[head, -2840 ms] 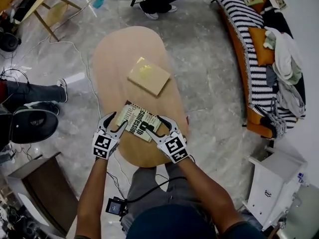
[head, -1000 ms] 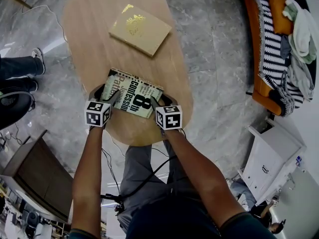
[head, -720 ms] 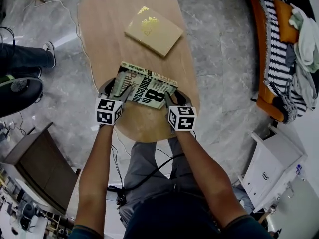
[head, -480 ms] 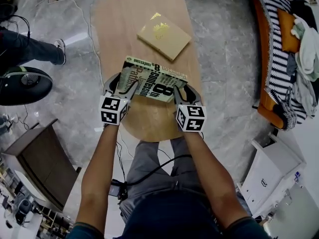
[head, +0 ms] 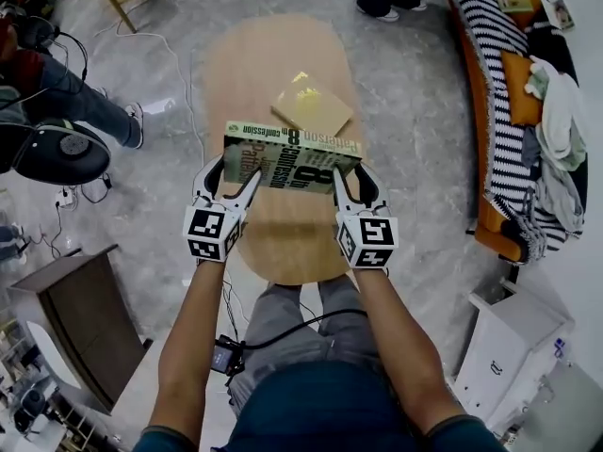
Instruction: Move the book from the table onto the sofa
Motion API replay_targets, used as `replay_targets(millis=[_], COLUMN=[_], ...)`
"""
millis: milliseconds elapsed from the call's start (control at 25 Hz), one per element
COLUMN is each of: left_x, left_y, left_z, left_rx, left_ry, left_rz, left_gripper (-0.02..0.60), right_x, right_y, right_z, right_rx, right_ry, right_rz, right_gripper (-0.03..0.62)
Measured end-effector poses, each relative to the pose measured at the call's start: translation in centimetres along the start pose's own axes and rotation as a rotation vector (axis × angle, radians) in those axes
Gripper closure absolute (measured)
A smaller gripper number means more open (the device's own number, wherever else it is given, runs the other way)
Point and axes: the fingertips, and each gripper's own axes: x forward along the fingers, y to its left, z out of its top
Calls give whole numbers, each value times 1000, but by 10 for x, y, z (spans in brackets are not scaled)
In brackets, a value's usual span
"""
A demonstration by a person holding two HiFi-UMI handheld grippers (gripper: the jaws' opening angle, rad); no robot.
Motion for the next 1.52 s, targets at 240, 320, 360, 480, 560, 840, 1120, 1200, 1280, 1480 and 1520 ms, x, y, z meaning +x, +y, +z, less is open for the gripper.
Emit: replay_targets(millis=[240, 320, 360, 480, 560, 840, 1120, 1200, 1280, 1480, 1520], left_x=[-50, -67, -75, -102, -118, -168, -212, -226, -239, -267, -270], left_y=[-20, -27, -30, -41, -49, -83, -106, -114, -120, -130, -132], left_z=[67, 90, 102, 133, 153, 218, 272, 284, 293, 298, 300], left_rx=[31, 48, 57, 87, 101, 159, 232, 251, 256, 259, 259], left_ry=[-122, -162, -182, -238, -279, -410, -493, -520, -544, -581, -586], left_rz=[14, 18, 20, 24, 27, 21, 43, 47, 40, 19, 16], left_gripper=[290, 290, 290, 290, 290, 290, 291, 291, 291, 291, 291], right_x=[-47, -63, -72, -100, -117, -179, -237, -254, -271, -307, -312], right_y=[12, 16, 19, 27, 30, 37, 47, 51, 57, 76, 78], right_z=[71, 94, 106, 139, 158, 221, 272, 284, 295, 314, 318], right_rx=[-65, -85, -96, -127, -147, -215, -257, -264, -277, -309, -315], right_ry=[-133, -180, -205, -277, -317, -467, -597, -628, -662, -733, -744], right_rz=[20, 27, 30, 40, 47, 47, 45, 48, 50, 54, 54], right_gripper=[430, 430, 430, 430, 430, 430, 430, 431, 431, 434, 434])
